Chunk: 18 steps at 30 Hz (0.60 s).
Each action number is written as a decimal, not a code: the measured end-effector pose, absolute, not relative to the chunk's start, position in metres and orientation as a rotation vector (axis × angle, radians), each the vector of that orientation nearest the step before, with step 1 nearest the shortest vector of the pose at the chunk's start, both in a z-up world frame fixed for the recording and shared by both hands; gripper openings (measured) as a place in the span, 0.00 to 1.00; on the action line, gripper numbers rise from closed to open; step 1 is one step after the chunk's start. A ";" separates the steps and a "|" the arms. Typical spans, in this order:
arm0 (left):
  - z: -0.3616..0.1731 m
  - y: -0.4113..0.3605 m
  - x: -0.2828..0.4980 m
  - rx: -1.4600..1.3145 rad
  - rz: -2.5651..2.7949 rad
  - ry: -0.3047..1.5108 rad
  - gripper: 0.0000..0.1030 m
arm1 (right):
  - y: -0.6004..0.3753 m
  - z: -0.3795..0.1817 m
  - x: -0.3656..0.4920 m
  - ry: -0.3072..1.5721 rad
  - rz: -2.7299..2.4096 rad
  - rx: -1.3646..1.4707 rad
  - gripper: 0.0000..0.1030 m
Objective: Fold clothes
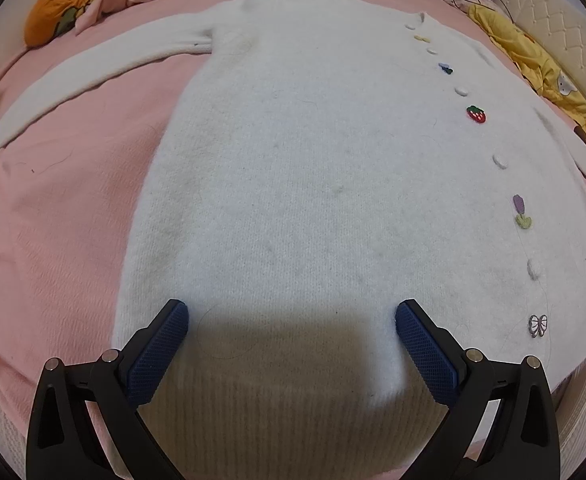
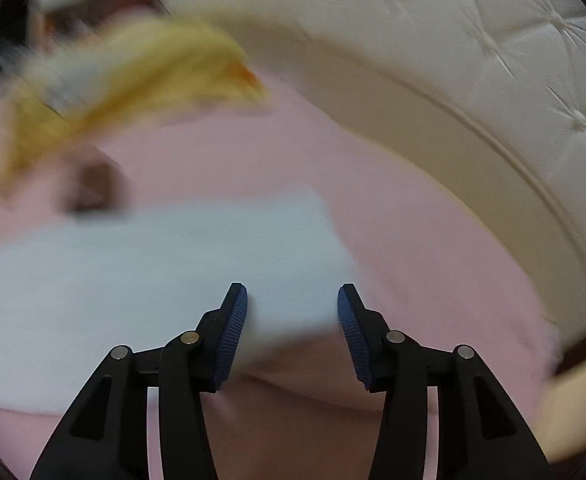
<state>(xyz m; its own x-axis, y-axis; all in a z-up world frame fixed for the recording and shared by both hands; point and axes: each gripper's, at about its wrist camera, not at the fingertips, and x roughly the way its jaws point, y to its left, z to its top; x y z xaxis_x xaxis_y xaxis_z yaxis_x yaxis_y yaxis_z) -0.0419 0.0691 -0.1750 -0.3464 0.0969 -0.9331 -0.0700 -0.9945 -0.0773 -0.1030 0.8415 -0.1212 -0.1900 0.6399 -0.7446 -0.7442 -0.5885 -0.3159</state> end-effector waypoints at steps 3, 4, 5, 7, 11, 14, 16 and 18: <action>-0.174 0.071 -0.043 -1.735 2.497 -0.034 1.00 | 0.824 -0.093 -0.083 0.219 1.938 -0.959 0.46; -0.173 0.071 -0.043 -1.734 2.497 -0.034 1.00 | 0.803 -0.080 -0.081 0.186 2.002 -0.950 0.46; -0.173 0.070 -0.042 -1.732 2.497 -0.033 1.00 | 0.781 -0.068 -0.080 0.152 2.066 -0.941 0.47; -0.173 0.070 -0.043 -1.731 2.498 -0.026 1.00 | 0.734 -0.045 -0.075 0.093 2.180 -0.929 0.48; -0.172 0.070 -0.047 -1.733 2.496 -0.008 1.00 | 0.622 -0.007 -0.058 0.146 2.390 -0.991 0.48; -0.164 0.070 -0.045 -1.709 2.522 0.007 1.00 | 0.532 -0.003 -0.039 0.269 2.512 -1.103 0.48; -0.155 0.068 -0.039 -1.675 2.551 0.001 1.00 | 0.480 -0.006 -0.020 0.298 2.544 -1.191 0.48; -0.146 0.066 -0.034 -1.645 2.577 -0.013 1.00 | 0.430 -0.015 -0.017 0.268 2.550 -1.280 0.48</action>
<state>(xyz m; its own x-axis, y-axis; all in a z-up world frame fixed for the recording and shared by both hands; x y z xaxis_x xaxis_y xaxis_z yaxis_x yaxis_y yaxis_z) -0.0344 0.0660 -0.1459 -0.4183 0.0752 -0.9052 -0.0663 -0.9964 -0.0522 -0.0172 0.4301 -0.0148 -0.5708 0.1610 -0.8052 -0.3247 -0.9449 0.0412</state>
